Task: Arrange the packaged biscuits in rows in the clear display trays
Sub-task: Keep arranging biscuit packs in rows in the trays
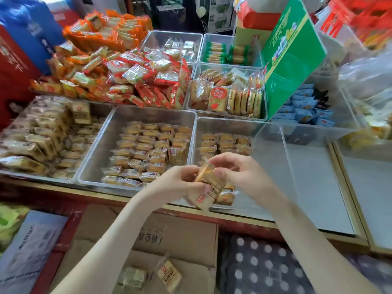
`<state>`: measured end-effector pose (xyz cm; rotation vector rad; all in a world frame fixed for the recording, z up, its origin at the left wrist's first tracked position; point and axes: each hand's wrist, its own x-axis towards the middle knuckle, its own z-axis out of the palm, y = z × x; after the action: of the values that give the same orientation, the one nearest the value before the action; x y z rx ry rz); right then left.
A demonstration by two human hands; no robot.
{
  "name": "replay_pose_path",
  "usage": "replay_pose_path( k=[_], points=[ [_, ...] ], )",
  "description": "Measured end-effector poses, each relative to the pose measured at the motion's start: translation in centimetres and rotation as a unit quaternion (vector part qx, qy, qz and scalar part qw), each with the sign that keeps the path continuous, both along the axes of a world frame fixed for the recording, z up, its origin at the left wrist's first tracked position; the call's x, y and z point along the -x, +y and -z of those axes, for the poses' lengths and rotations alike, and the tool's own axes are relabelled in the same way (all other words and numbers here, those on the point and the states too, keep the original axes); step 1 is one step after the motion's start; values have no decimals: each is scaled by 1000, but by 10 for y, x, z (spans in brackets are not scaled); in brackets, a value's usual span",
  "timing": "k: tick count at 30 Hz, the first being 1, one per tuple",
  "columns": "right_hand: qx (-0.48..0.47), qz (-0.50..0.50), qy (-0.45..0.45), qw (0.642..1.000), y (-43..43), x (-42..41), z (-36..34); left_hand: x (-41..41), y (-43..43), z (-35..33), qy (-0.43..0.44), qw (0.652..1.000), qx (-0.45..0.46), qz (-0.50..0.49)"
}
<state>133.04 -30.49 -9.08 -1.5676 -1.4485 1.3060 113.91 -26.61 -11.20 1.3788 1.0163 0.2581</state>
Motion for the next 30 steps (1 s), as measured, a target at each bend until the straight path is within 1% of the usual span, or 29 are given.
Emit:
replay_pose_path(
  k=[2, 3, 4, 5, 6, 8, 10, 12, 16, 20, 22, 24, 25, 27, 28, 30],
  points=[
    [2, 58, 11, 998, -10, 12, -4, 8, -4, -14, 5, 999, -35, -22],
    [13, 86, 32, 996, -13, 17, -5, 13, -6, -19, -4, 997, -50, -56],
    [28, 113, 72, 991, -17, 22, -7, 18, -9, -24, -22, 993, -54, -103],
    [41, 139, 131, 981, -20, 27, -10, 24, -13, -28, -47, 987, -49, -146],
    [50, 161, 204, 964, -24, 33, -13, 31, -17, -32, -76, 980, -39, -179],
    [59, 190, 341, 919, -32, 44, -19, 42, -28, -37, -135, 967, -18, -216],
    [61, 208, 423, 880, -40, 56, -23, 51, -41, -39, -180, 954, -5, -238],
    [62, 214, 471, 853, -46, 70, -27, 59, -52, -39, -217, 942, 7, -255],
    [43, 213, 497, 840, -55, 93, -27, 74, -64, -38, -242, 928, 26, -283],
    [37, 224, 513, 828, -61, 104, -25, 87, -66, -41, -251, 927, 21, -279],
    [35, 222, 517, 826, -64, 107, -24, 93, -67, -40, -237, 929, 1, -284],
    [33, 238, 504, 829, -67, 111, -25, 98, -67, -40, -187, 936, -63, -291],
    [31, 254, 490, 833, -66, 112, -24, 100, -65, -39, -146, 938, -118, -291],
    [19, 296, 449, 843, -65, 114, -21, 105, -64, -41, -69, 931, -220, -282],
    [8, 316, 428, 847, -64, 115, -21, 106, -64, -44, -48, 927, -247, -278],
    [-17, 349, 383, 855, -63, 117, -20, 107, -65, -49, -35, 925, -262, -273]
  ],
)
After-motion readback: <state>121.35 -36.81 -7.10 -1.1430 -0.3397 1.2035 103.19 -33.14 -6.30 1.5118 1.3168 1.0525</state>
